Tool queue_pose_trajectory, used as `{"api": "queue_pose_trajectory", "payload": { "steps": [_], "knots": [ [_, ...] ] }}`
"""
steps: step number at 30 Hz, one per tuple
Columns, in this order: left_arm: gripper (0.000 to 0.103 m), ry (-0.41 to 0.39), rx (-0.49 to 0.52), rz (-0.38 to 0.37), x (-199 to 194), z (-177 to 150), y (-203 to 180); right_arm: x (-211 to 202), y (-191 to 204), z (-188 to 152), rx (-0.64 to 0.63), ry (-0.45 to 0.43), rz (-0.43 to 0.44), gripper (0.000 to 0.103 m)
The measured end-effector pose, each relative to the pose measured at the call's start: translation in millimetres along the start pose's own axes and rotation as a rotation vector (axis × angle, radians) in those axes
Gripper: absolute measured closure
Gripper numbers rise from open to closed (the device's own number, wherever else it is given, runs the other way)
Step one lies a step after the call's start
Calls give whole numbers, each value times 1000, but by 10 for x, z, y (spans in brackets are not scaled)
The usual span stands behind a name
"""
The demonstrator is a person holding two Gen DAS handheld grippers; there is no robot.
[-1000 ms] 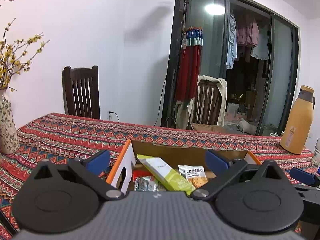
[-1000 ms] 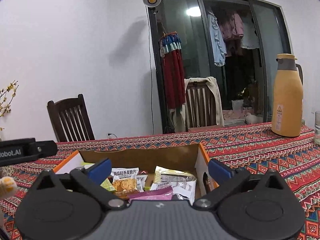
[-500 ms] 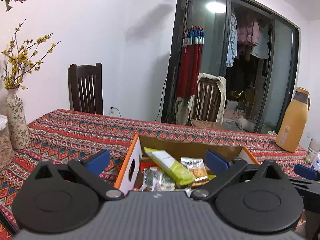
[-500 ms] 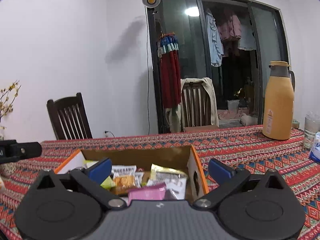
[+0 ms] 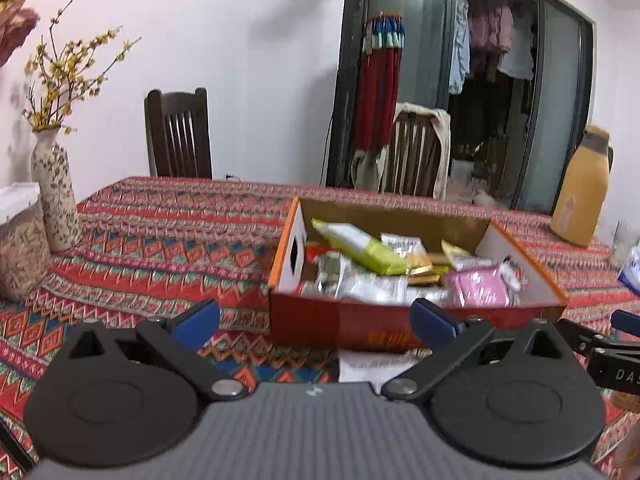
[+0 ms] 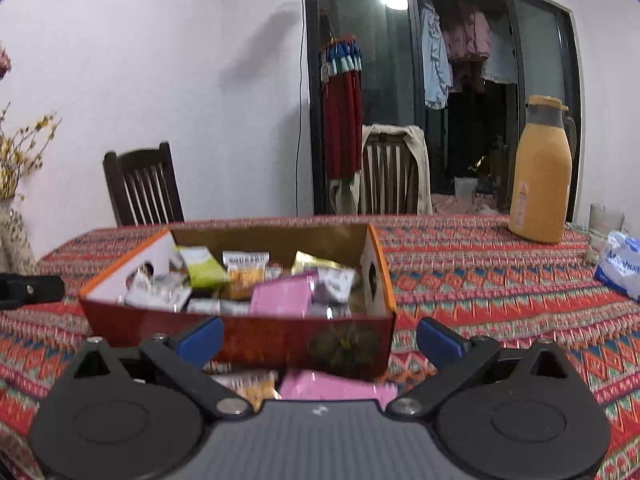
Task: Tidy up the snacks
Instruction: 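Move both grippers back from the box to the snack pile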
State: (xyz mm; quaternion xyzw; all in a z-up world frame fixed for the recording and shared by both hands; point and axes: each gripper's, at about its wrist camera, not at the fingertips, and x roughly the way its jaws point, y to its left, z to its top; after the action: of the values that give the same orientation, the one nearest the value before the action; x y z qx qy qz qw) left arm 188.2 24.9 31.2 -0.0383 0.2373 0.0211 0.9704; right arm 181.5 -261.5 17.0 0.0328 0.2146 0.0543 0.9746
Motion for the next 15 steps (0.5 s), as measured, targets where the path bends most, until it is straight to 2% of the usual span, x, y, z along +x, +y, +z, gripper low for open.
{"api": "queue_pose_trajectory", "payload": {
  "steps": [4, 10, 15],
  "knots": [
    [0, 36, 5, 10, 102, -166, 35, 68, -65, -164, 11, 45, 1, 0],
    [0, 41, 10, 28, 268, -352, 52, 269, -173, -346, 71, 103, 5, 0],
    [0, 68, -9, 7, 319, -365, 90, 285, -158, -373, 67, 103, 10, 0]
  ]
}}
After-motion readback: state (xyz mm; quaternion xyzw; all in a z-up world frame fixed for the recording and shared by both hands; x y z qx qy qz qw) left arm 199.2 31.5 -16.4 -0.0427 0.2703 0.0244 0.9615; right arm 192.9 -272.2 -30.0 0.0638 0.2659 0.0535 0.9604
